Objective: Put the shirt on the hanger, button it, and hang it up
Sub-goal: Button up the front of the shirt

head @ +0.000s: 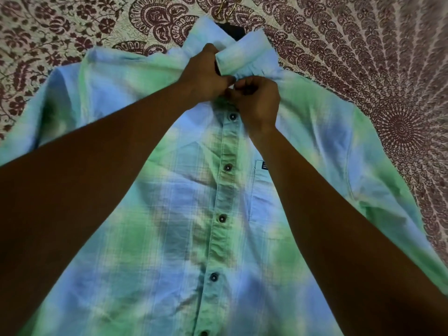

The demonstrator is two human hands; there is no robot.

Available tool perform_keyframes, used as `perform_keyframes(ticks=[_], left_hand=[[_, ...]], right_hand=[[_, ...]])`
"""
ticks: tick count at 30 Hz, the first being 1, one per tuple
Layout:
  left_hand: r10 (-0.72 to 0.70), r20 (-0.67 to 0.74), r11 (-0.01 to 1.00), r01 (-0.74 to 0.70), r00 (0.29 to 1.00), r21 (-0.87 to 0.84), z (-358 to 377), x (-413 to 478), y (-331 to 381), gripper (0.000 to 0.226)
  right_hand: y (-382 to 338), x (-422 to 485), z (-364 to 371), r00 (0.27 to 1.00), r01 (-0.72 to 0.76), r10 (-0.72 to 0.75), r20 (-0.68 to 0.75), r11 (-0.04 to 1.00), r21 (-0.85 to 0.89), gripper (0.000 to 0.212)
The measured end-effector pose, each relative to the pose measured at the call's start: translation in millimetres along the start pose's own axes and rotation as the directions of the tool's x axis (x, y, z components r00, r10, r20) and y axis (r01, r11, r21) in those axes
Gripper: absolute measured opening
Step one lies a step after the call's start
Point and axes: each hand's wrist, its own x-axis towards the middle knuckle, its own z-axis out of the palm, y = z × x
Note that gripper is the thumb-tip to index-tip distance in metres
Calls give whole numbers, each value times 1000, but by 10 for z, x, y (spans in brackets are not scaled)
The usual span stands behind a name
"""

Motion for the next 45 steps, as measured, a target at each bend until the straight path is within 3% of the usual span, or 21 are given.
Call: perform_keyframes(ticks=[7, 10, 14, 18, 23, 24, 28, 29, 30, 32, 33, 35, 37, 39, 41, 45], left_hand=[[39, 95, 986, -23, 995, -163, -52, -33, -18, 34], [99, 116, 987, -82, 988, -141, -86, -34, -45, 35], [218, 123, 964, -233, 968, 126, -124, -50, 20, 41], [361, 177, 858, -400, 916, 321, -202, -99, 120, 36], [523, 94, 689, -485, 847, 539, -140, -138, 144, 50], [528, 89, 685, -485, 845, 543, -136, -125, 138, 49], [388, 97, 839, -395, 916, 373, -181, -43, 104, 44], [425, 107, 808, -430, 899, 403, -190, -38, 105, 48], [511, 127, 712, -502, 850, 492, -203, -33, 101, 54], [628, 297, 379, -616, 719, 690, -240, 34, 70, 67], [624, 415, 256, -675, 662, 692, -265, 86, 59, 68], [587, 565, 182, -775, 579, 605, -298, 144, 80, 57], [573, 589, 202, -795, 570, 572, -311, 173, 101, 40], [545, 560, 281, -765, 624, 580, -335, 154, 158, 31], [481, 546, 377, -724, 686, 577, -354, 161, 200, 31], [474, 557, 419, -731, 682, 539, -333, 190, 222, 29]], right_hand=[[20, -49, 26, 987, 95, -104, -125, 993, -75, 18], [43, -56, 6, 979, 154, -170, -115, 979, -130, 19], [75, -67, 3, 970, 193, -210, -126, 972, -137, 14], [66, -70, 19, 958, 225, -245, -151, 964, -138, 10], [0, -28, 24, 924, 296, -334, -188, 933, -203, 10], [11, -23, 5, 926, 290, -329, -183, 933, -212, 8], [29, -8, -18, 945, 264, -297, -136, 940, -218, 3], [20, -4, -18, 946, 267, -299, -123, 938, -223, 4], [7, 3, -24, 949, 266, -297, -110, 936, -229, 8], [9, 39, -51, 960, 256, -275, -56, 941, -219, 15], [15, 63, -71, 966, 248, -258, -23, 945, -214, 20], [14, 116, -126, 974, 227, -222, 46, 961, -156, 32], [32, 175, -177, 984, 157, -155, 91, 988, -16, 33], [45, 191, -214, 984, 101, -109, 141, 993, 65, 34], [63, 175, -236, 980, 93, -107, 169, 992, 90, 32], [119, 149, -254, 977, 82, -106, 188, 988, 131, 28]])
